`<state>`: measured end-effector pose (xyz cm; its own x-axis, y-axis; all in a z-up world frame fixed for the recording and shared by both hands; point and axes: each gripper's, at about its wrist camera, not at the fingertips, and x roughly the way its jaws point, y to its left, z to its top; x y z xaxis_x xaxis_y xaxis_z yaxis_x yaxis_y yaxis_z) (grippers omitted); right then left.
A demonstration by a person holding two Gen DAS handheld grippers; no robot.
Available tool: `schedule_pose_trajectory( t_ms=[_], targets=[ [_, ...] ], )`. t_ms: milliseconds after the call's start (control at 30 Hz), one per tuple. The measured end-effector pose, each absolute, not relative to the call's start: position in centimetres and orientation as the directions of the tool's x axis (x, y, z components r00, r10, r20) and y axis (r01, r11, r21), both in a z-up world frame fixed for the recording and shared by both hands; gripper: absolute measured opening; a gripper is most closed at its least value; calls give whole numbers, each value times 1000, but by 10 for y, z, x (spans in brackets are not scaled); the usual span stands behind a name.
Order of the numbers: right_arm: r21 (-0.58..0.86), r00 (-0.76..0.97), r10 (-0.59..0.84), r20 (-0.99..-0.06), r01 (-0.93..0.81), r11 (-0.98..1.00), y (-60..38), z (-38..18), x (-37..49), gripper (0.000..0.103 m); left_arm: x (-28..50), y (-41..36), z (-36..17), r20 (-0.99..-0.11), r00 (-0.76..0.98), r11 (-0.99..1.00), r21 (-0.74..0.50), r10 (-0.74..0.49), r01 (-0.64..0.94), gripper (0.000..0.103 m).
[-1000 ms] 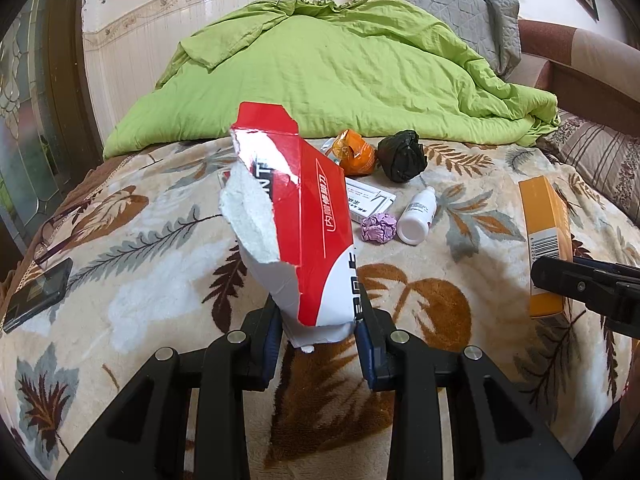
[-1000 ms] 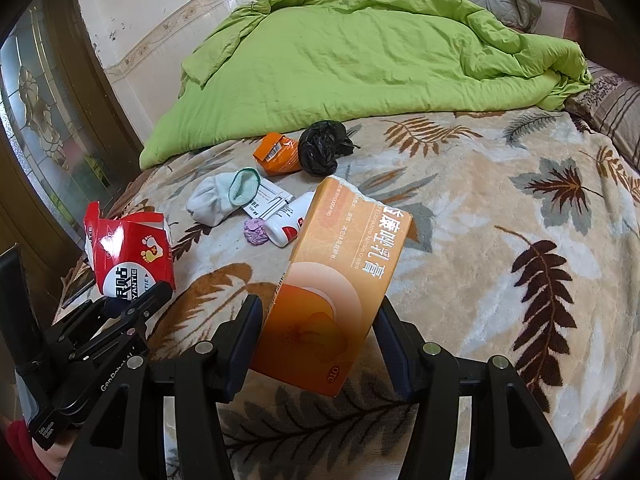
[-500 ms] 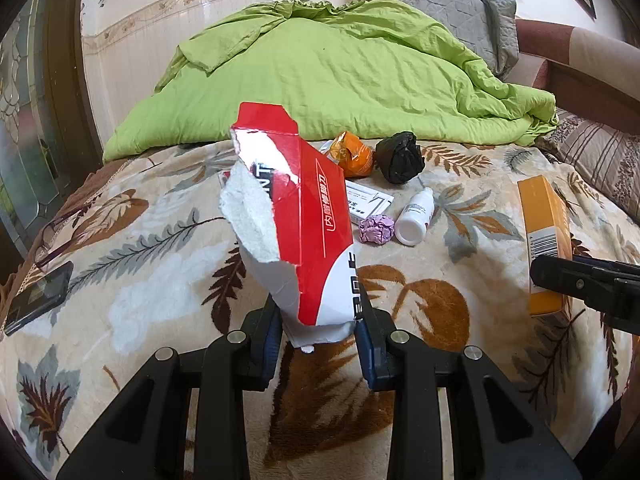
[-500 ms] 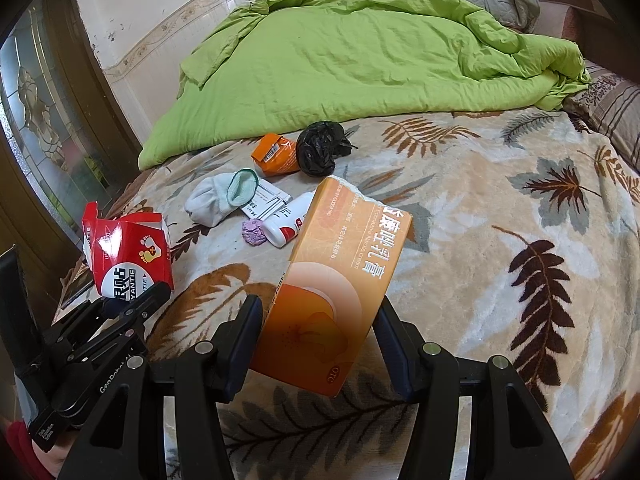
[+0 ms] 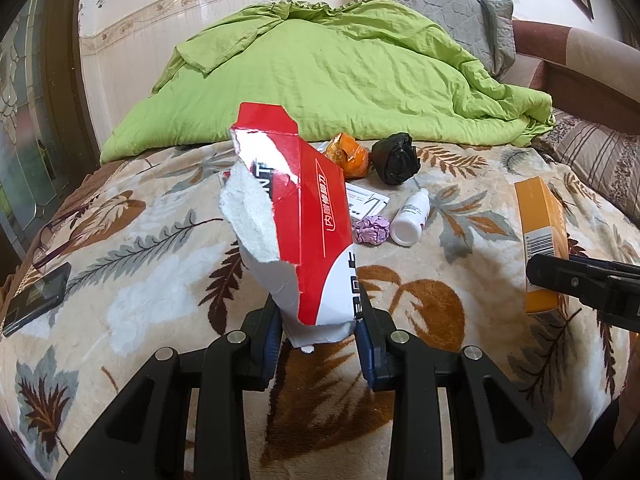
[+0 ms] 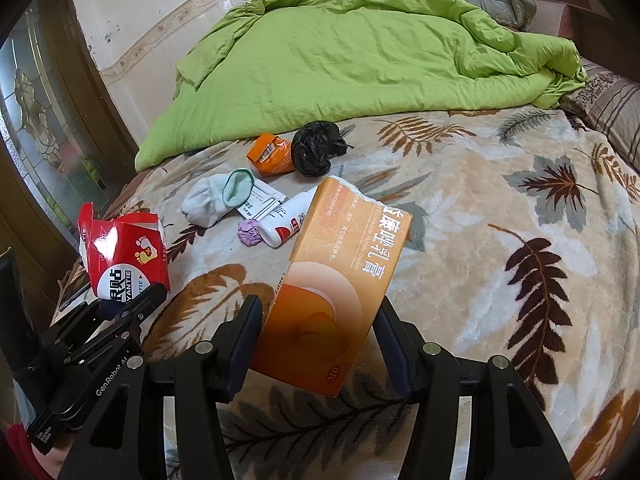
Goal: Collect trash
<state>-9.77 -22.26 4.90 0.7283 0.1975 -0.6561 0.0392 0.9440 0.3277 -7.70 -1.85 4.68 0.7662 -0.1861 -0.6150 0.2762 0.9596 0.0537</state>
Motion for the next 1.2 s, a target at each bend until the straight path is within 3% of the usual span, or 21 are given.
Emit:
schedule_pose_trajectory(
  t_ms=[733, 1200],
  targets=[
    [348, 763, 135, -632, 125, 929, -231, 60, -115, 61, -103, -43, 51, -597, 752, 916, 67, -281, 395, 31],
    [442, 799, 144, -583, 164, 882, -279, 85, -188, 61, -147, -78, 69, -593, 705, 856, 50, -389, 515, 31]
  ],
)
